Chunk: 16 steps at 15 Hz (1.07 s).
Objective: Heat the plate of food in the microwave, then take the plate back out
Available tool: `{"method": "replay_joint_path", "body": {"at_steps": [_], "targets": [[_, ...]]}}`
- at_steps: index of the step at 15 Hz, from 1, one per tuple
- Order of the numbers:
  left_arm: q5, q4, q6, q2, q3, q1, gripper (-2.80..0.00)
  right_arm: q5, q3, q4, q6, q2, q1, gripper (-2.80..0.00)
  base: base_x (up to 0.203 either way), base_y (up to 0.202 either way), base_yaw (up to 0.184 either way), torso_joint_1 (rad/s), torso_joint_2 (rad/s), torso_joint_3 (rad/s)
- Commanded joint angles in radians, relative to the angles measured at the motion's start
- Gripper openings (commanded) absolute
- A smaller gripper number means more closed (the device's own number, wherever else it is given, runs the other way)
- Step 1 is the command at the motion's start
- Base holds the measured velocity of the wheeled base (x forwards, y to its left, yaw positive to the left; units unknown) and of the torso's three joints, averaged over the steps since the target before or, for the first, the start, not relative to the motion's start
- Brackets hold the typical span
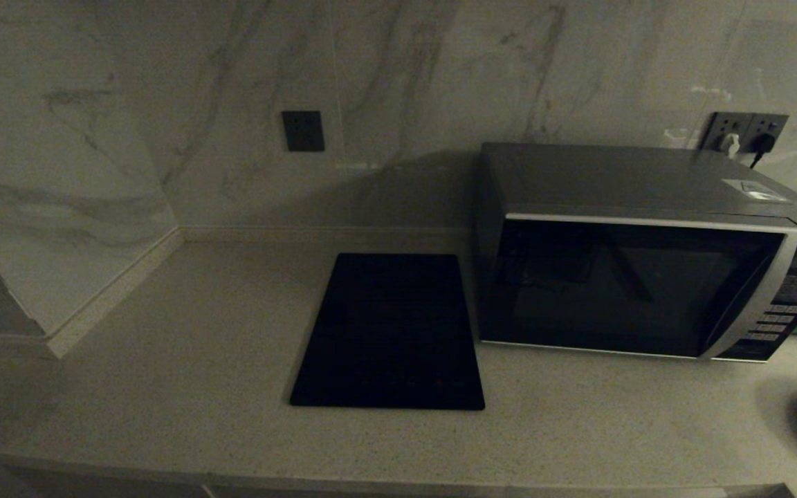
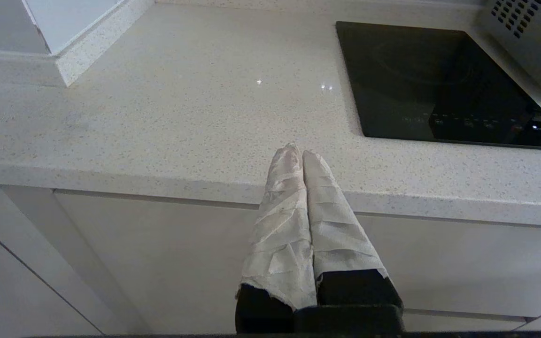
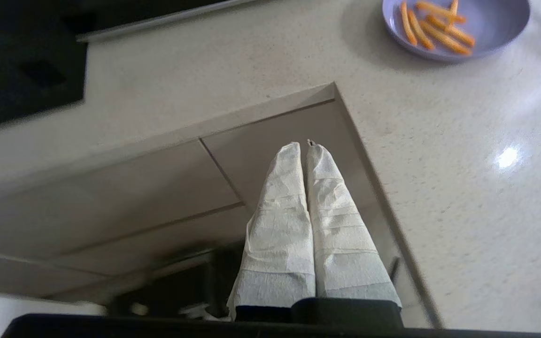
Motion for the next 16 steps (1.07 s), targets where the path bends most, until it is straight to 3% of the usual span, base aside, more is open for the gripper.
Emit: {"method": "replay_joint_path", "body": {"at_steps": [1, 4, 7, 11, 13, 14, 16], "targets": [[0.000, 0.000, 0.000, 0.000, 0.000, 0.000, -2.80, 0.002, 0.031, 0.017, -0.031, -0.137, 0.005, -2.80, 0.000, 0.000, 0.000, 0.000, 0.00, 0.000], [0.000, 0.000, 0.000, 0.001, 0.000, 0.000, -2.80, 0.018, 0.119, -0.111, -0.011, -0.131, 0.007, -2.80, 0.000, 0.000, 0.000, 0.000, 0.00, 0.000], [0.000, 0.000, 0.000, 0.001, 0.000, 0.000, -2.80, 0.010, 0.405, -0.460, -0.031, -0.131, 0.007, -2.80, 0.000, 0.000, 0.000, 0.000, 0.00, 0.000], [0.000, 0.000, 0.000, 0.001, 0.000, 0.000, -2.80, 0.005, 0.724, -0.866, -0.149, -0.130, 0.007, -2.80, 0.000, 0.000, 0.000, 0.000, 0.00, 0.000], [0.000, 0.000, 0.000, 0.001, 0.000, 0.000, -2.80, 0.034, 0.811, -1.065, -0.227, -0.130, 0.007, -2.80, 0.000, 0.000, 0.000, 0.000, 0.00, 0.000], [0.000, 0.000, 0.000, 0.002, 0.000, 0.000, -2.80, 0.068, 0.820, -1.078, -0.273, -0.130, 0.007, -2.80, 0.000, 0.000, 0.000, 0.000, 0.00, 0.000], [0.000, 0.000, 0.000, 0.001, 0.000, 0.000, -2.80, 0.163, 0.846, -1.104, -0.288, -0.129, 0.008, -2.80, 0.000, 0.000, 0.000, 0.000, 0.00, 0.000]]}}
